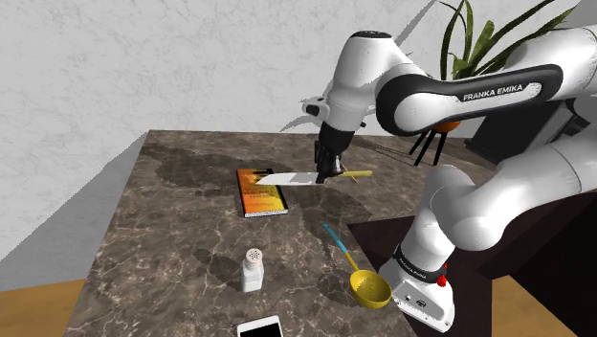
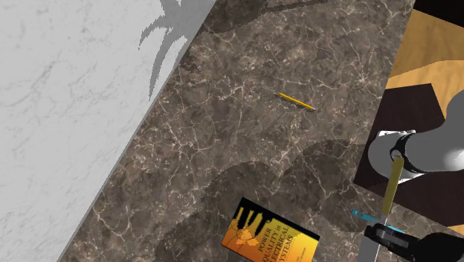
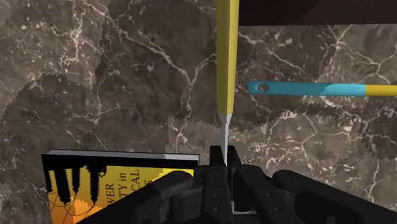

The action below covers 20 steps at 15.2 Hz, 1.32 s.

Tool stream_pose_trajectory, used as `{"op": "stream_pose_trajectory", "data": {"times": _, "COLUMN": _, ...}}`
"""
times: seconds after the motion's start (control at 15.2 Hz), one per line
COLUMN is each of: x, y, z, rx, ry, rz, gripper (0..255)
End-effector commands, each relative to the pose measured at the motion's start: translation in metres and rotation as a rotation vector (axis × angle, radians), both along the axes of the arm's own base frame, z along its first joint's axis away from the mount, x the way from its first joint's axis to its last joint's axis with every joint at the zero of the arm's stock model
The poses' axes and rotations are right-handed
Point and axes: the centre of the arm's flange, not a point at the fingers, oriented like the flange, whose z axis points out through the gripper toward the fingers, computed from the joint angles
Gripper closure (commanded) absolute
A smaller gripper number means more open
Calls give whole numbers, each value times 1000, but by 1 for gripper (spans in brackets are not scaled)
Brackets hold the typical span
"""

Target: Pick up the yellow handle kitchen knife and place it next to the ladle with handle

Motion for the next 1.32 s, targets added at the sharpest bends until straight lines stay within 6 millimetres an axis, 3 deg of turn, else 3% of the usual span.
{"op": "stream_pose_trajectory", "data": {"times": 0.0, "x": -16, "y": 21, "z": -1, "rx": 0, "ry": 0, "rz": -2, "gripper": 255}}
{"op": "stream_pose_trajectory", "data": {"times": 1.25, "x": -153, "y": 231, "z": -1, "rx": 0, "ry": 0, "rz": -2, "gripper": 255}}
